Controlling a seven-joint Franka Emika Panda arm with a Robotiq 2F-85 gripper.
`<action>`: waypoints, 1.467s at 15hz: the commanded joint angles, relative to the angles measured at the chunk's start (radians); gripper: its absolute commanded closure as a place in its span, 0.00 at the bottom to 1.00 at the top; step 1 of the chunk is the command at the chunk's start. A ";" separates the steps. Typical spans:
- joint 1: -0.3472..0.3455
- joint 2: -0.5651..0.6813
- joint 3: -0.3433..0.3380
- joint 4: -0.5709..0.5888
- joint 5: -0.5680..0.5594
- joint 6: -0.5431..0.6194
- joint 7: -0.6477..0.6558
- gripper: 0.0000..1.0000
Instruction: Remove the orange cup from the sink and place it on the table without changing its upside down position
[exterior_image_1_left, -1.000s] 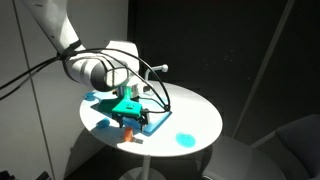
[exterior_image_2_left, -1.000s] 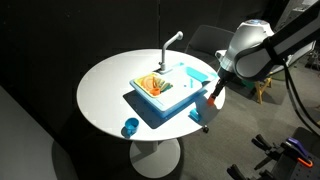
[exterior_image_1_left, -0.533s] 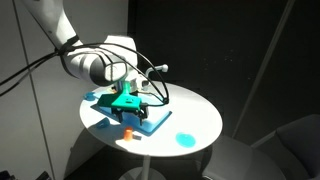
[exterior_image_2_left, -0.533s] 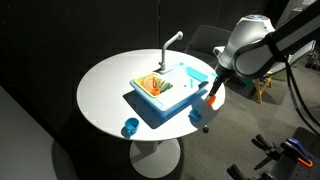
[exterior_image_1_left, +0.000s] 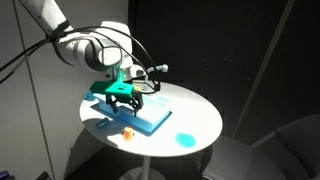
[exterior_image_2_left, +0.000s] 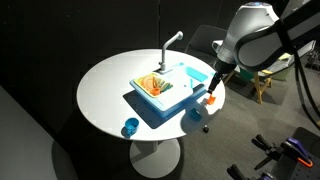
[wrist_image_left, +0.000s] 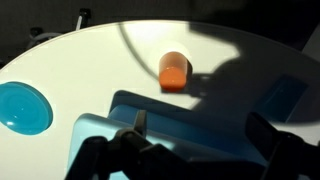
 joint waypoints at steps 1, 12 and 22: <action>0.022 -0.056 -0.003 0.010 -0.004 -0.093 0.076 0.00; 0.045 -0.080 0.005 0.124 0.076 -0.429 0.173 0.00; 0.066 -0.153 0.018 0.190 0.041 -0.612 0.190 0.00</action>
